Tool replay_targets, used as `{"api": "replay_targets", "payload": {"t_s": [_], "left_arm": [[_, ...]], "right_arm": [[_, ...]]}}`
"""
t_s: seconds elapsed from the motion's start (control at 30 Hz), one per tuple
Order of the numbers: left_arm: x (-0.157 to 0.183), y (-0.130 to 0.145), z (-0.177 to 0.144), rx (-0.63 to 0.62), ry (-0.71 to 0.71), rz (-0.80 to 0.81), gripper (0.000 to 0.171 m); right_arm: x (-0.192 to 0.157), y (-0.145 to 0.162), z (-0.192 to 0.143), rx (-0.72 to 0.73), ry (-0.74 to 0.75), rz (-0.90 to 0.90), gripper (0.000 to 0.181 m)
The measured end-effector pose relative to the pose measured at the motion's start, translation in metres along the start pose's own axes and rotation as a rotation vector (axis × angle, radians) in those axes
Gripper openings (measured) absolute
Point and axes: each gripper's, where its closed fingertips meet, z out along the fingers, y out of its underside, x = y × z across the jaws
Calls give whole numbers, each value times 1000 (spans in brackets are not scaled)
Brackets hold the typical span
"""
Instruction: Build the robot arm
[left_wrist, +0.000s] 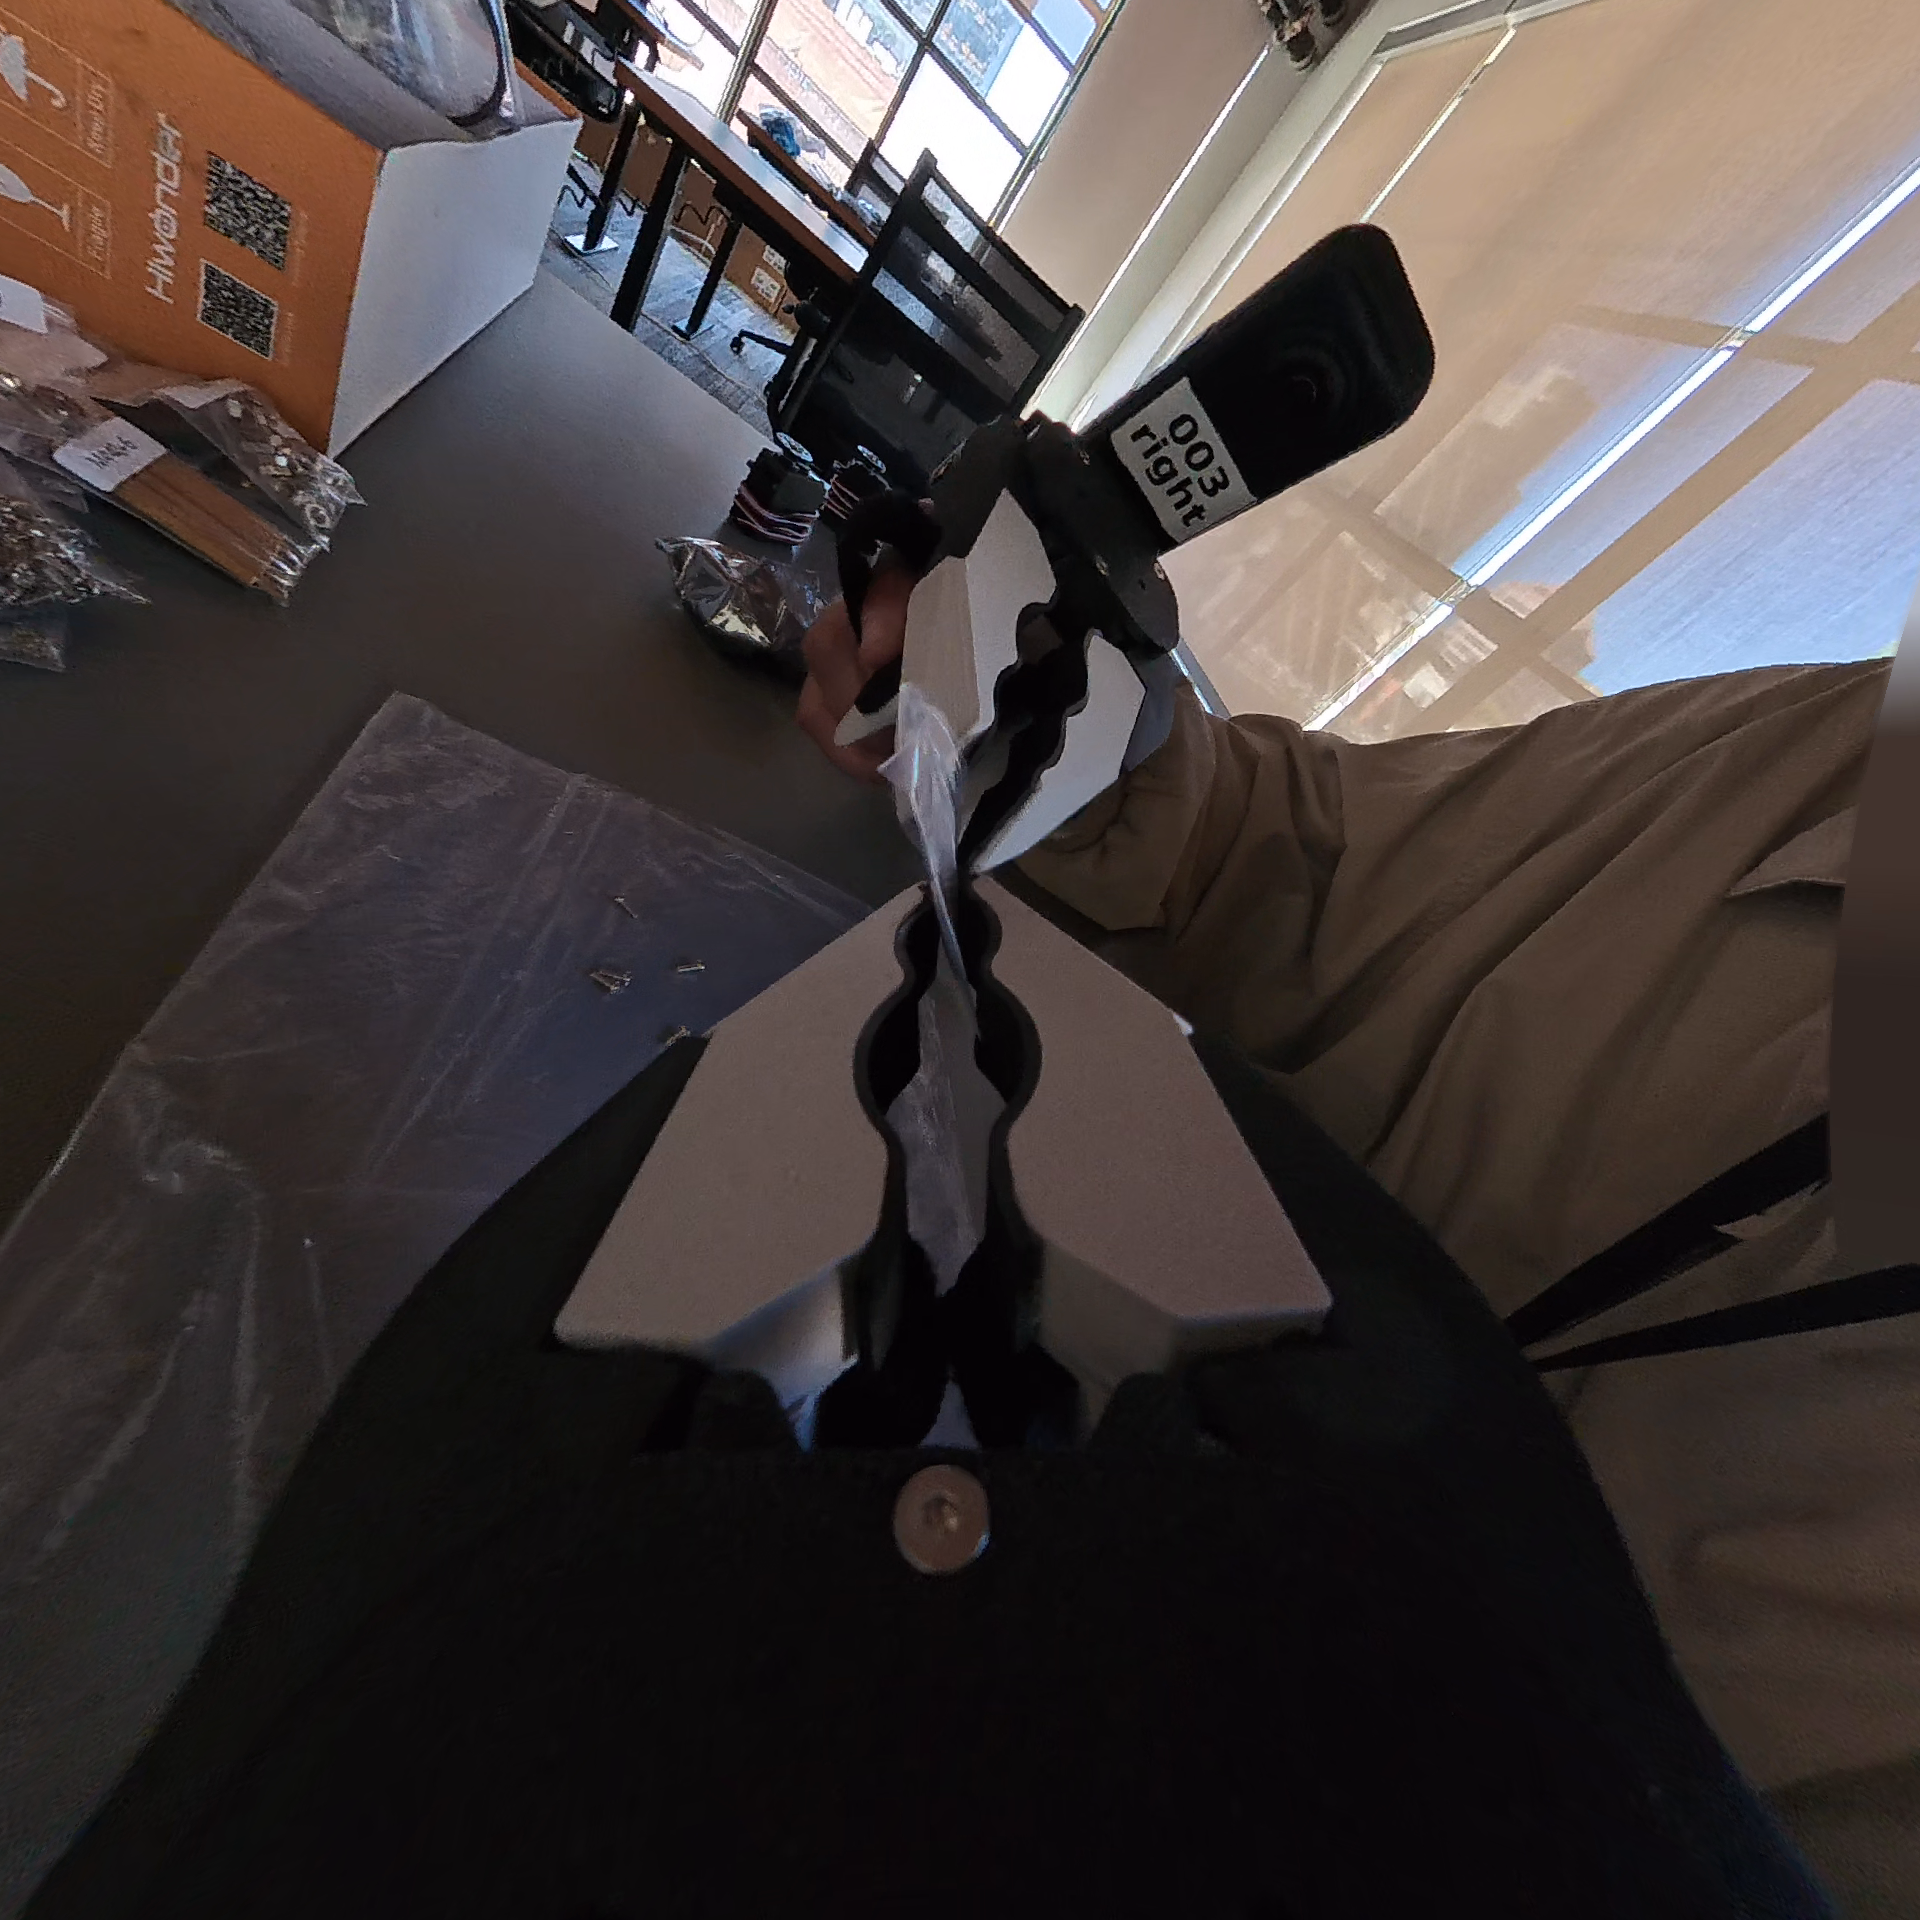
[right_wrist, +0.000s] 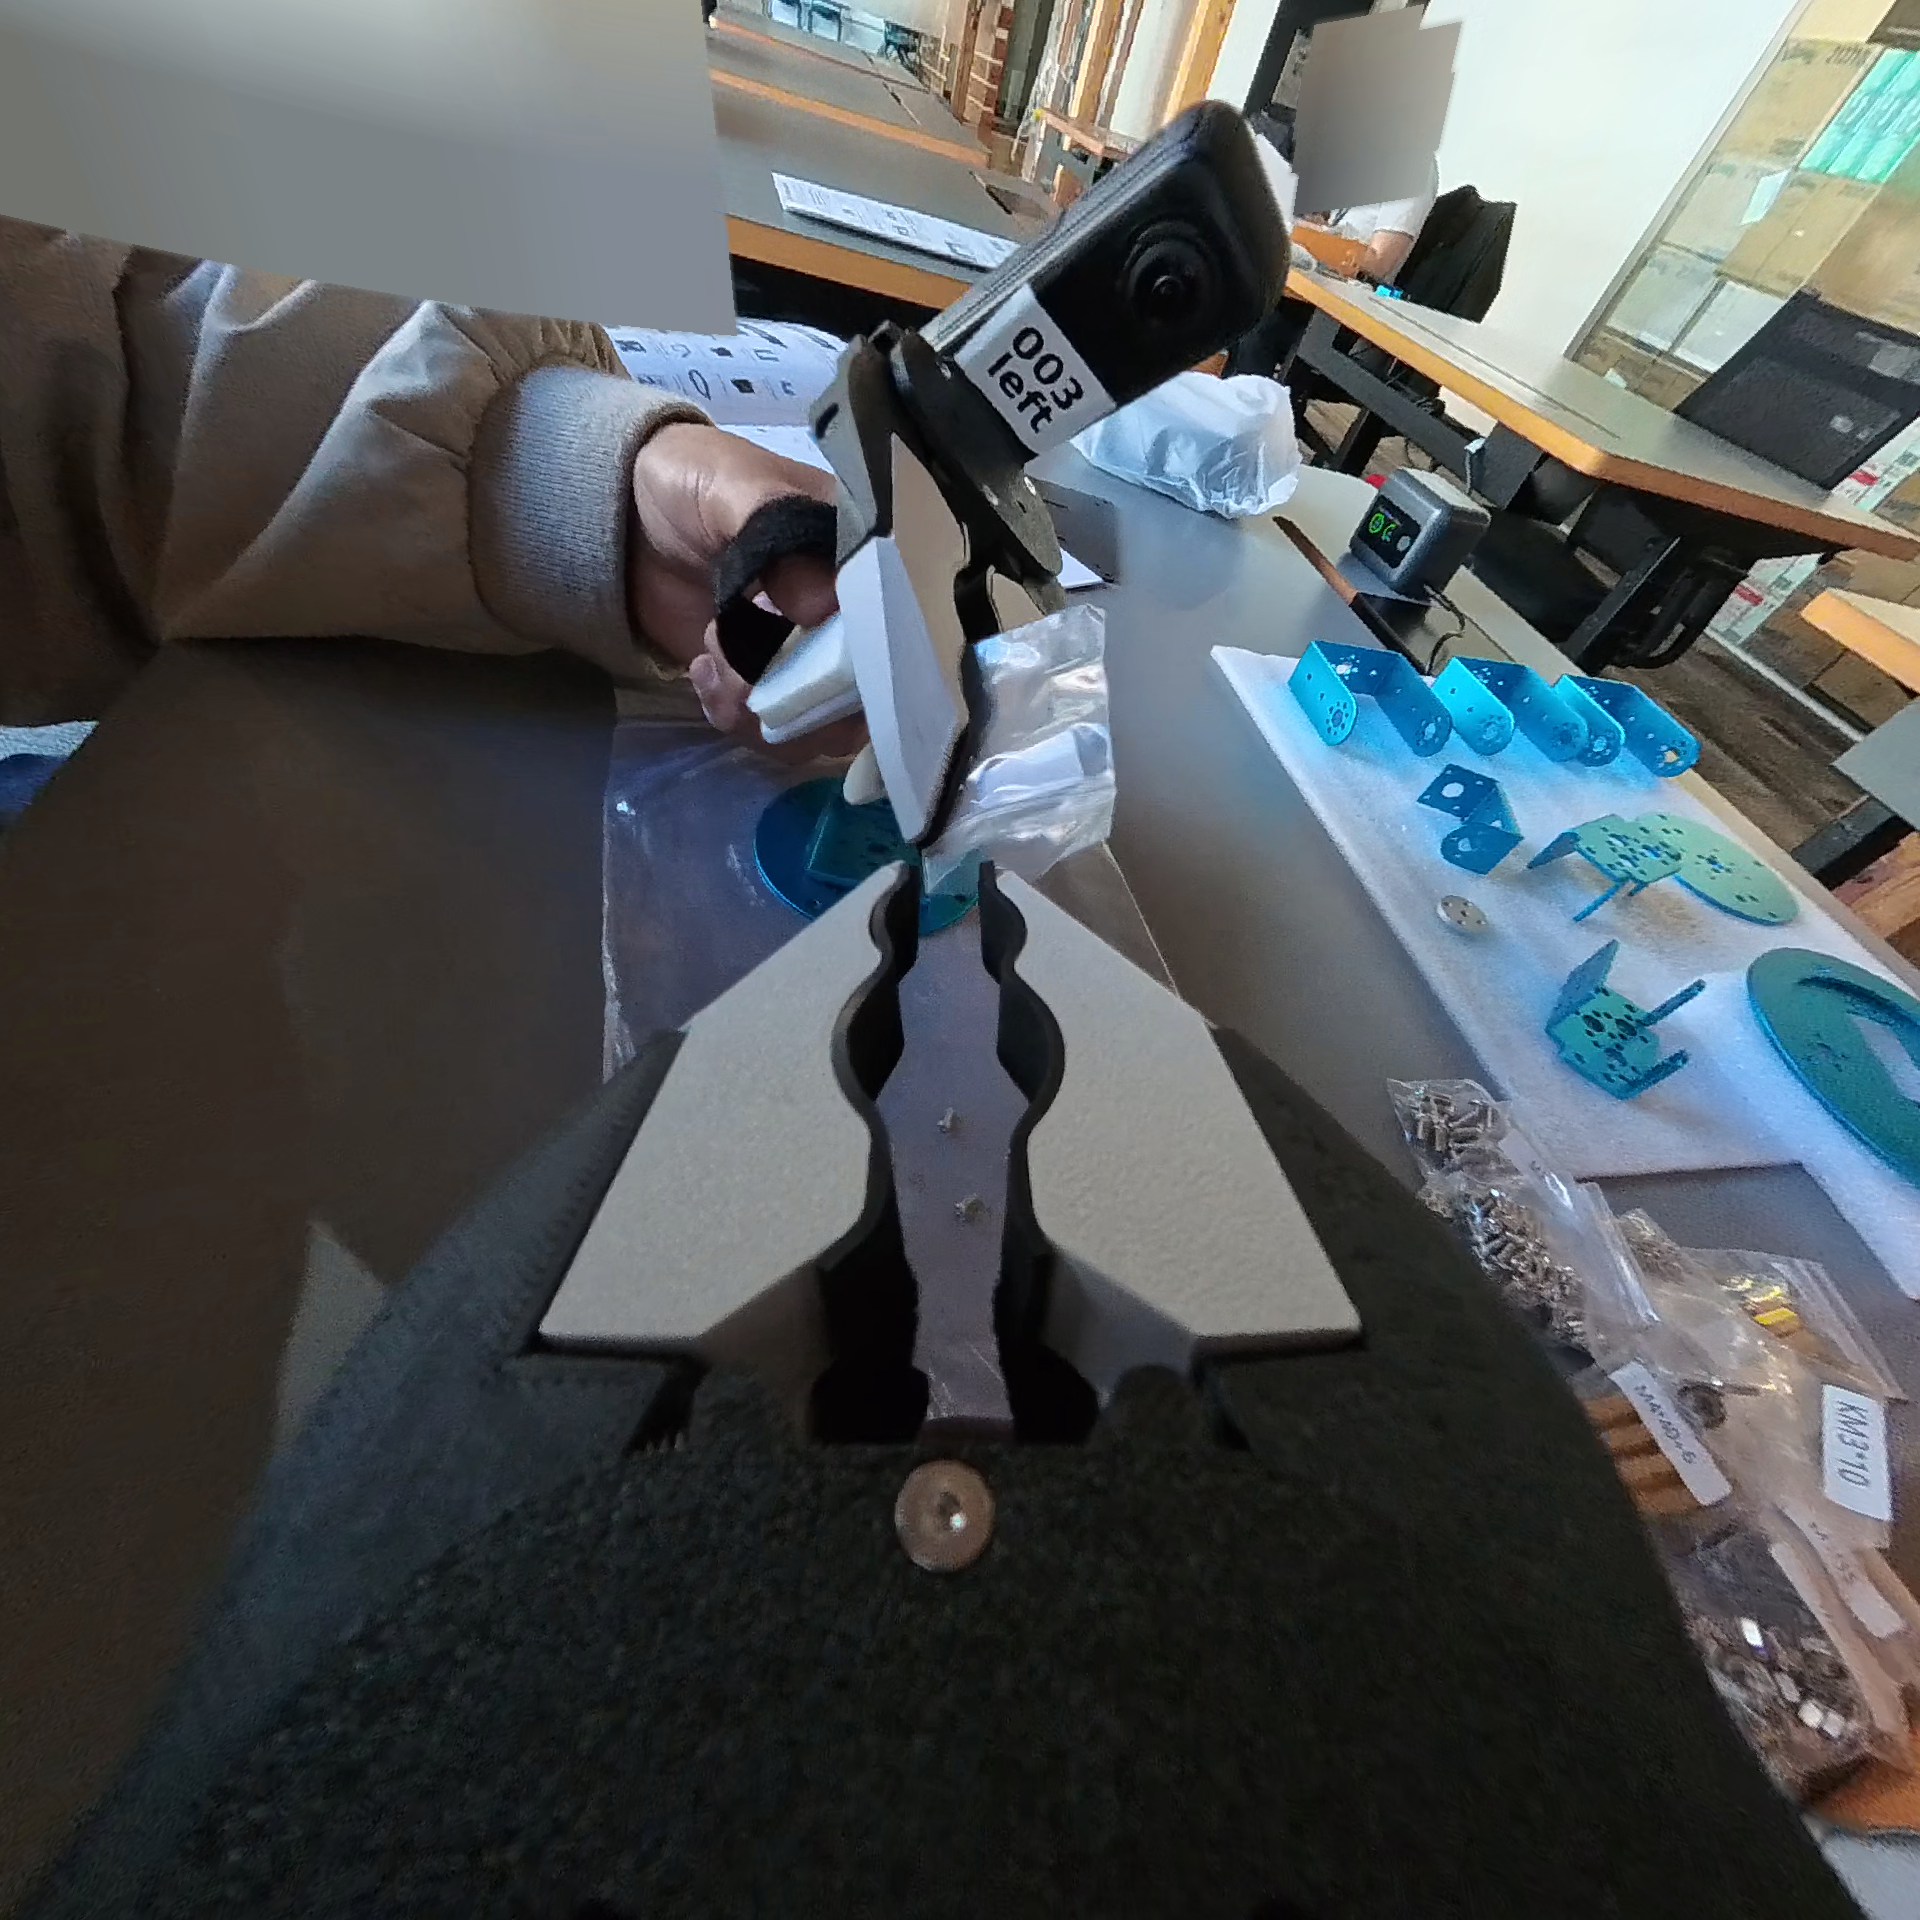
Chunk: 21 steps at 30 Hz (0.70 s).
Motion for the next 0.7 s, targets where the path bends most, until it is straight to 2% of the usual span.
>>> {"api": "replay_targets", "payload": {"t_s": [0.2,0.3,0.47,0.6,0.7], "left_arm": [[-17,2,-6,-22,-104,8,1],[-19,2,-7,-17,-107,-7,1],[-8,-6,-7,28,-52,11,1],[3,-11,-5,61,7,27,1],[5,-10,-2,65,27,23,1]], "right_arm": [[16,18,-6,-99,33,83,12],[19,20,-8,-106,31,132,12],[14,10,-8,-11,-75,319,16],[9,-6,-5,101,-189,499,28],[9,-17,-5,164,-243,586,25]]}}
